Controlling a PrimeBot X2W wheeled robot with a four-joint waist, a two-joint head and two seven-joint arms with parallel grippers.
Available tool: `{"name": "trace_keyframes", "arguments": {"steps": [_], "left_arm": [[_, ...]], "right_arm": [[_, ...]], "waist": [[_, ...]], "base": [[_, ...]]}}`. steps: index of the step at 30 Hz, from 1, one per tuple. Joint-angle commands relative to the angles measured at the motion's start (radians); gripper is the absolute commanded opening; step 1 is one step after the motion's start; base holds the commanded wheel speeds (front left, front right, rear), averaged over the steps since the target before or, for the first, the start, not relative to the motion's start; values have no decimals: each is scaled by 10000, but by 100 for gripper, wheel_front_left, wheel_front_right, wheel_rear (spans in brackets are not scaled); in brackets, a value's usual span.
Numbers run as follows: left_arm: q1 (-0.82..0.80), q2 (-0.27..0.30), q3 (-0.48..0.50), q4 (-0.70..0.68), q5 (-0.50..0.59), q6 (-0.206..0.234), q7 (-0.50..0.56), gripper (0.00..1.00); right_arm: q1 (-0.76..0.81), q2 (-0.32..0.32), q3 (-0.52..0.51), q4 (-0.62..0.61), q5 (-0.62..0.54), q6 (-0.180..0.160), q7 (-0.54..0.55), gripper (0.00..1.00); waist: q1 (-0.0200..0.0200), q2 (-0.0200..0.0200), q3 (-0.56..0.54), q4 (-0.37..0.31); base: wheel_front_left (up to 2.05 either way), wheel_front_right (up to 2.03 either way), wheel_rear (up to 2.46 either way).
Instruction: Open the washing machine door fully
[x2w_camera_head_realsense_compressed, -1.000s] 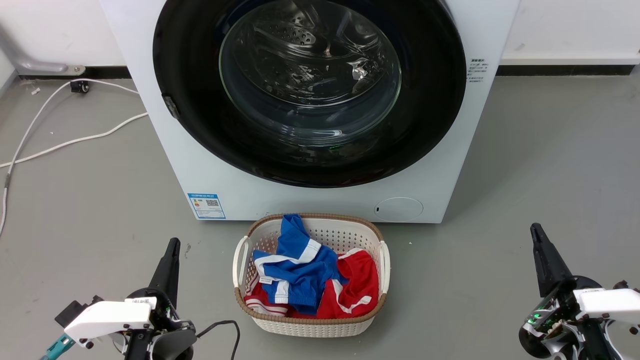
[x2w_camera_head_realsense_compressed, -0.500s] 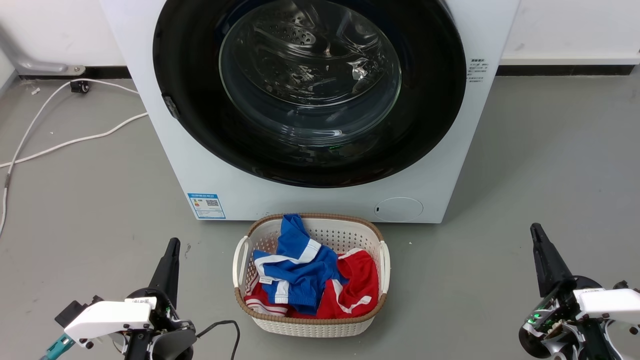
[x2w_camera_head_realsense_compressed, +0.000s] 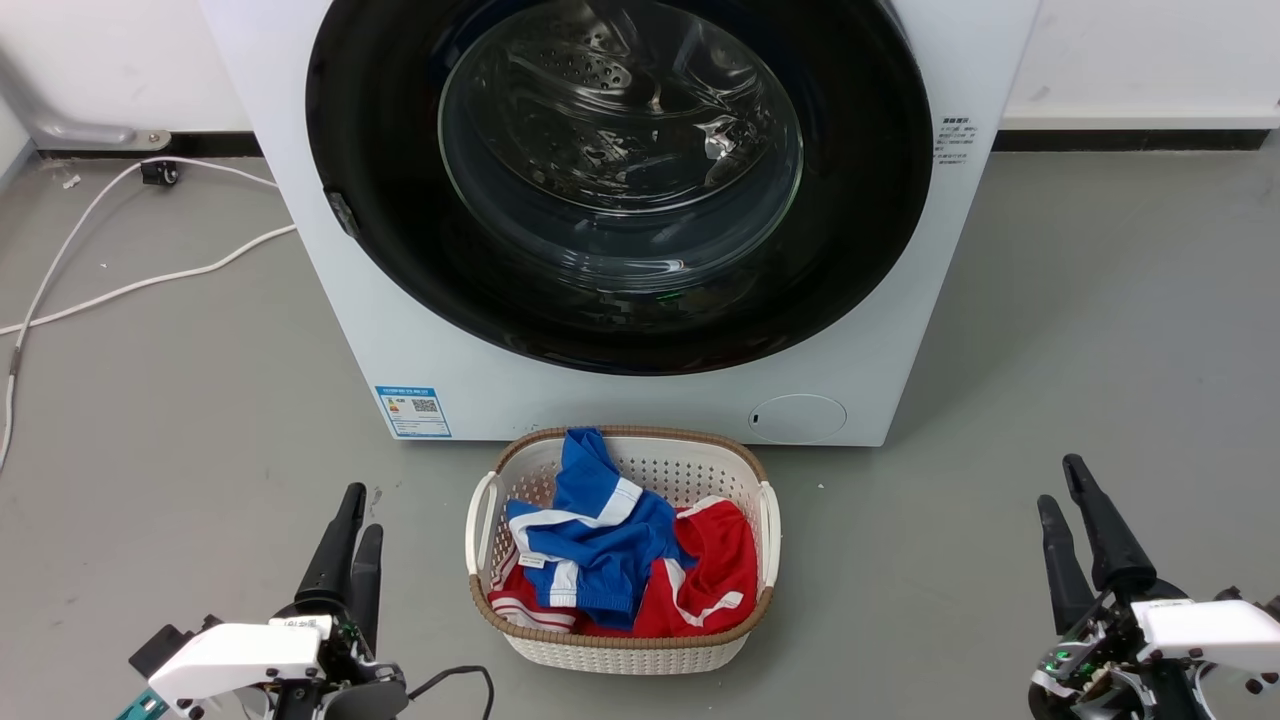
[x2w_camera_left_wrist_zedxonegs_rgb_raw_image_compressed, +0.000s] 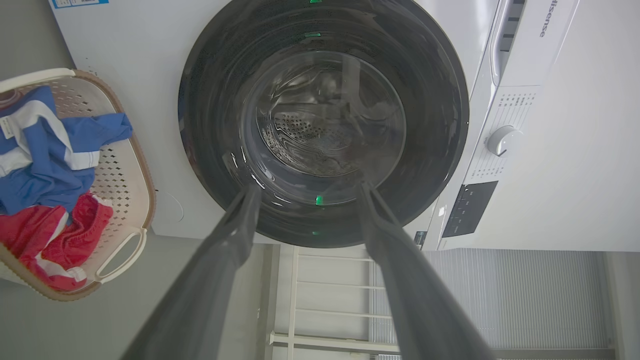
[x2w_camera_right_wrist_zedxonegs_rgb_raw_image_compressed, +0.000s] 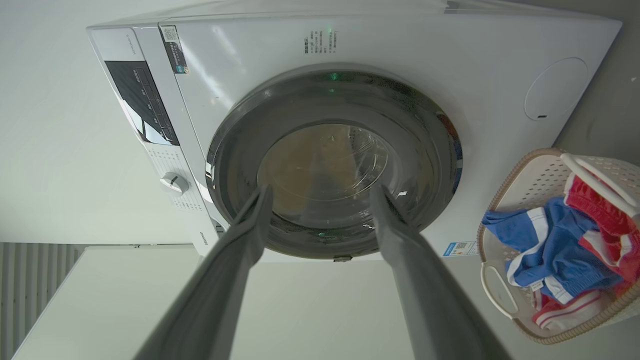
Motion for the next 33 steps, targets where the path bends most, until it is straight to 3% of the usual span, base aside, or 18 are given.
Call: {"name": "trace_keyframes", "arguments": {"steps": [1, 16, 24, 29, 30, 33], "left_arm": [[-241, 26, -119, -237, 73, -8, -111, 100], [-303, 28, -531, -833, 905, -15, -847, 100], [-349, 29, -609, -1147, 3023, -18, -1168, 100], [-352, 30, -794, -1331, 4251, 104, -1355, 100], [-353, 30, -940, -1416, 4904, 197, -1461, 100], [-362, 31, -1083, -1483, 5675, 289, -1568, 100]], "right_arm": [[-216, -18, 121, -268, -14, 3, -123, 100], [-262, -83, 693, -699, -1102, 8, -888, 100], [-232, -108, 552, -1026, -3583, 10, -1209, 100], [-157, -92, 541, -1183, -5557, 11, -1390, 100], [-108, -51, 501, -1340, -6436, 12, -1416, 100], [-50, -24, 470, -1483, -7045, 13, -1394, 100]], "waist": [[0, 0, 2, 2], [0, 0, 10, 40], [0, 0, 4, 51], [0, 0, -3, 60], [0, 0, -6, 71], [0, 0, -9, 83]], "base": [[0, 0, 0], [0, 0, 0], [0, 0, 0], [0, 0, 0], [0, 0, 0], [0, 0, 0]]}}
